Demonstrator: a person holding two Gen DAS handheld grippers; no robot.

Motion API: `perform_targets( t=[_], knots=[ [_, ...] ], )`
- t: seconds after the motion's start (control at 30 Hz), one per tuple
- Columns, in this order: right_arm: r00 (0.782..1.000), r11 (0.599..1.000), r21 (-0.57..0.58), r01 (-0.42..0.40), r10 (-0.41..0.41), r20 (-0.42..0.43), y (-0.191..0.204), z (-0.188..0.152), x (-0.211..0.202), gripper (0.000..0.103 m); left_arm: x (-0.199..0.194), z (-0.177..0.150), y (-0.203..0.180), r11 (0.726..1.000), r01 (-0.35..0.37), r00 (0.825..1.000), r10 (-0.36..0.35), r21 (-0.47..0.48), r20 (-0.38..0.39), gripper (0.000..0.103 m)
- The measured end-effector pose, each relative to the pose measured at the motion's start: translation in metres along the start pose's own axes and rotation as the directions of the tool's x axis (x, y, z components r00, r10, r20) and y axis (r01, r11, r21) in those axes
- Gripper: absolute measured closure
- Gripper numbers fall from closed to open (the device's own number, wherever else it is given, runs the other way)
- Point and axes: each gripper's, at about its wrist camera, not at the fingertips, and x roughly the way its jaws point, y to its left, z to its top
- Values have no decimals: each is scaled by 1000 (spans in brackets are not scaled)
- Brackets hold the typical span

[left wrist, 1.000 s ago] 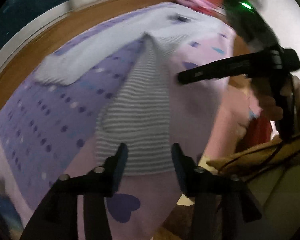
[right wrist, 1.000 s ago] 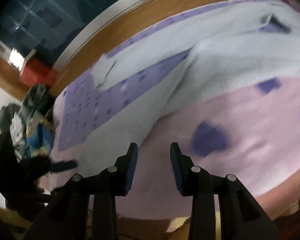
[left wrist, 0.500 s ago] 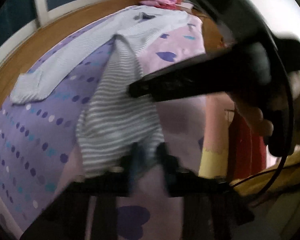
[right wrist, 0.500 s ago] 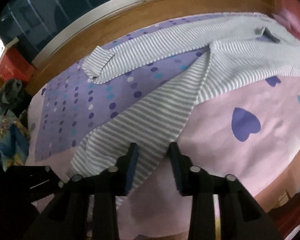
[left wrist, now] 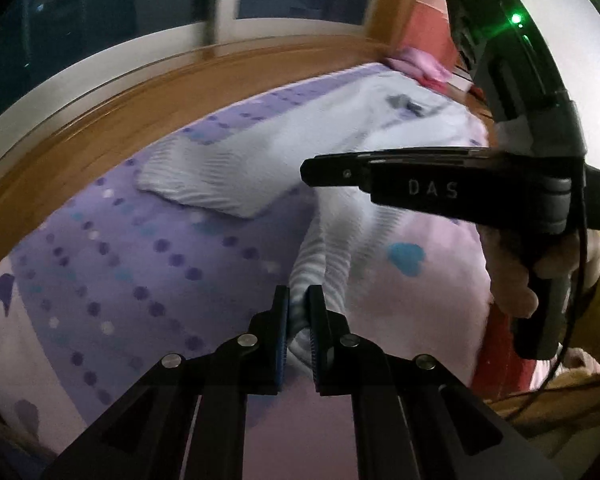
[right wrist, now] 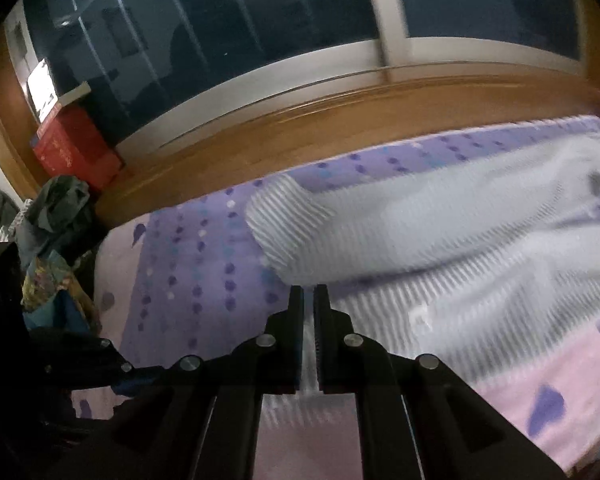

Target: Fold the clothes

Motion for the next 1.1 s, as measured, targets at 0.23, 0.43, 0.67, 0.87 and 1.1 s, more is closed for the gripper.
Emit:
perform_targets(
  t=[0.23,0.43,0.67,0.87,1.1],
  knots=[
    [994,998,-25,51,-53,-92,4,13,56,99,34,-1,48,995,-56,995,50,-76,-86,92],
    [989,990,-5,138,-138,-48,-12,0,15,62,33,-6,70,995,3,994,-13,-100,-105,76],
    [986,983,-106,150,-157,-60,1,-52,-32,56,20,-11,66,992,58,996,-65,-114,-57,63],
    [994,959,-273,76,-94,-52,31,-78,-24,51,38,3,55,995,8,997,-15,-98,-71,63],
    [998,851,-523,43,-54,-7,78,-105,2,51,54,7,51,995,2,990,-16,-97,-141,63]
  ],
)
